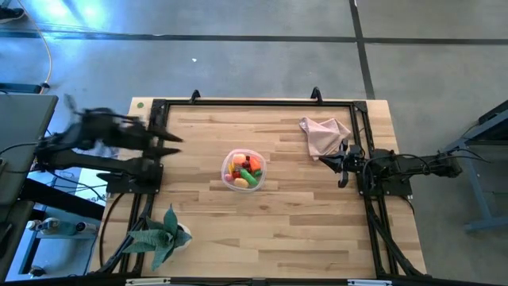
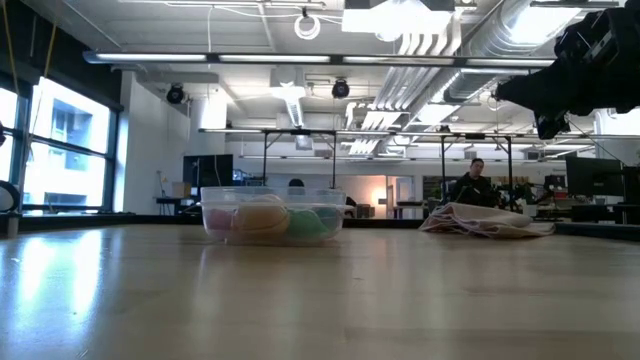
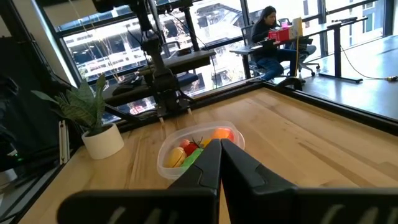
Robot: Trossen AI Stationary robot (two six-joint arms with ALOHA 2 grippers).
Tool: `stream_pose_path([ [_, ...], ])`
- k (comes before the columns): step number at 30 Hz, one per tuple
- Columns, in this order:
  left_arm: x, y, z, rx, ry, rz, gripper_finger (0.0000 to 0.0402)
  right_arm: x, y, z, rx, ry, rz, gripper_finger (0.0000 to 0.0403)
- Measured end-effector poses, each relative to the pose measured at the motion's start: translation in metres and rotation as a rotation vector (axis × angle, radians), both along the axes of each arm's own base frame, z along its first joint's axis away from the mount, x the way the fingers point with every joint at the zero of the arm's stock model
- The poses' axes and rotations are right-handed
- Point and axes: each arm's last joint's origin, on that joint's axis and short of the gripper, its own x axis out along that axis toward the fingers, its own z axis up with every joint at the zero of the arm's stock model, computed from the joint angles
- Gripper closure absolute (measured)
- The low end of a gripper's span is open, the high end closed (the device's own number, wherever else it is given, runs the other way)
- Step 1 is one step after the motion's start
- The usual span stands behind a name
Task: Pick and placing Produce into tupperware
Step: Return to Home Position
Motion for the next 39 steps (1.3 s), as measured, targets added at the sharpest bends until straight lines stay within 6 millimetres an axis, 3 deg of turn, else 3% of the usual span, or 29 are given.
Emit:
stream_pose_path([
  [5,-0.064,-0.008,0.010,0.002,-0.092,0.025,0.0279,0.000,0.000,0.000,0.000,0.000,0.000,0.0402],
  [10,-0.115,-0.014,-0.008,0.010,-0.307,0.070,0.0279,0.000,0.000,0.000,0.000,0.000,0.000,0.0402],
  [13,-0.127,-0.015,-0.028,-0.026,-0.394,0.068,0.0280,0.000,0.000,0.000,0.000,0.002,0.000,0.0402],
  [17,-0.106,-0.013,-0.047,-0.072,-0.263,0.063,0.0280,0.000,0.000,0.000,-0.001,0.003,0.000,0.0402],
  [19,-0.086,-0.011,-0.051,-0.082,-0.298,0.020,0.0280,0.000,0.000,0.000,0.000,0.002,0.001,0.0402],
  [23,-0.050,-0.008,-0.079,-0.096,-0.348,-0.059,0.0280,0.001,0.000,-0.001,-0.001,0.011,0.002,0.0402],
  [28,-0.023,-0.005,-0.115,-0.107,-0.393,-0.072,0.0291,0.001,0.000,-0.001,-0.002,0.018,0.003,0.0402],
  [34,-0.006,-0.003,-0.152,-0.136,-0.368,-0.080,0.0353,0.001,0.000,-0.001,-0.002,0.018,0.003,0.0402],
  [39,-0.001,-0.002,-0.171,-0.133,-0.315,-0.072,0.0389,0.001,0.000,-0.001,-0.002,0.017,0.003,0.0402],
])
